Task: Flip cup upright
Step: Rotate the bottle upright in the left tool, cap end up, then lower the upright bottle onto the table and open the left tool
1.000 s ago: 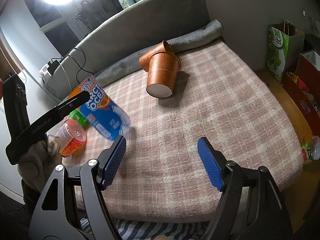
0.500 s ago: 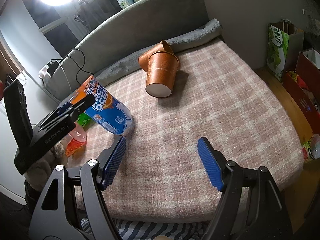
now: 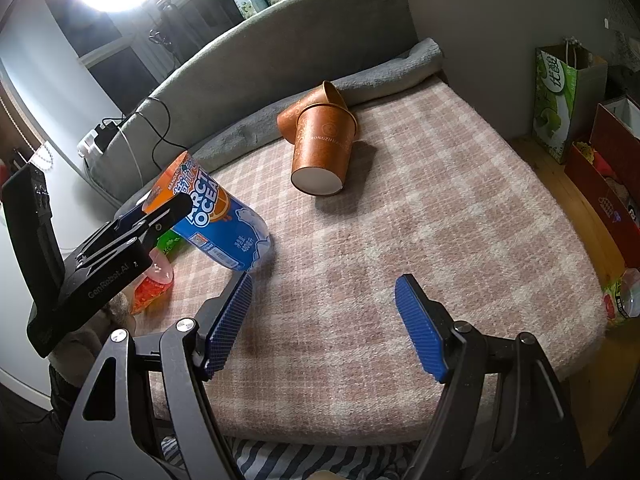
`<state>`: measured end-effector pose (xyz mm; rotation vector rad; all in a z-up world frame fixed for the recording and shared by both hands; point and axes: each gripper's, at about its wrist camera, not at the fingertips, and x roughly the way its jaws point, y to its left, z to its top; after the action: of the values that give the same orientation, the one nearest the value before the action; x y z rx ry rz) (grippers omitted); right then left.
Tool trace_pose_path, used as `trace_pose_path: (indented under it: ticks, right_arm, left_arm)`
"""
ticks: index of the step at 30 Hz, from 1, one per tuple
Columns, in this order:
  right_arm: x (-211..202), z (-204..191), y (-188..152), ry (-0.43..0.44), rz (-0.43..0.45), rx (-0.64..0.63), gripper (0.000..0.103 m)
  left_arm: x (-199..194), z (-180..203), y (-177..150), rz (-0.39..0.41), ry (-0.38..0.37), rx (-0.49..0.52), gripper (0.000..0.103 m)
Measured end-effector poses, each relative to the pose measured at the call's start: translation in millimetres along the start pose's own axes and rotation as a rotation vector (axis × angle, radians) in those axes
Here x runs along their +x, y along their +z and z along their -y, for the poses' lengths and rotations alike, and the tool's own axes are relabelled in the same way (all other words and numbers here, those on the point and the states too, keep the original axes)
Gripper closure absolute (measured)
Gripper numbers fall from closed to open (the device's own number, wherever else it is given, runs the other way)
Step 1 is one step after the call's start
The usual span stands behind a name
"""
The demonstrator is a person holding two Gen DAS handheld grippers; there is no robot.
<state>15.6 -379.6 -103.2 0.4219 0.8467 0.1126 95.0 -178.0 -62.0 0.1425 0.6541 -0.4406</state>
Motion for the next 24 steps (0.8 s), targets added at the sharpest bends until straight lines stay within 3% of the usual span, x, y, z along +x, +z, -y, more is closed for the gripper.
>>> trace_pose_path:
  ticks: [6,14,24]
  right_arm:
    - [0,0,0,-0.001,0.001,0.000,0.026]
    - [-1,-1,1,0.001,0.003,-0.006,0.026]
    - [-2,-17,7,0.011,0.040,-0.043,0.026]
  left_arm:
    - [1,-3,1,-0.011,-0.008,-0.014,0.040]
    - [1,-10,2,-0.030,-0.034,-0.051,0.025]
    - [-10,-23,-10,-0.060,-0.058,-0.098,0.024]
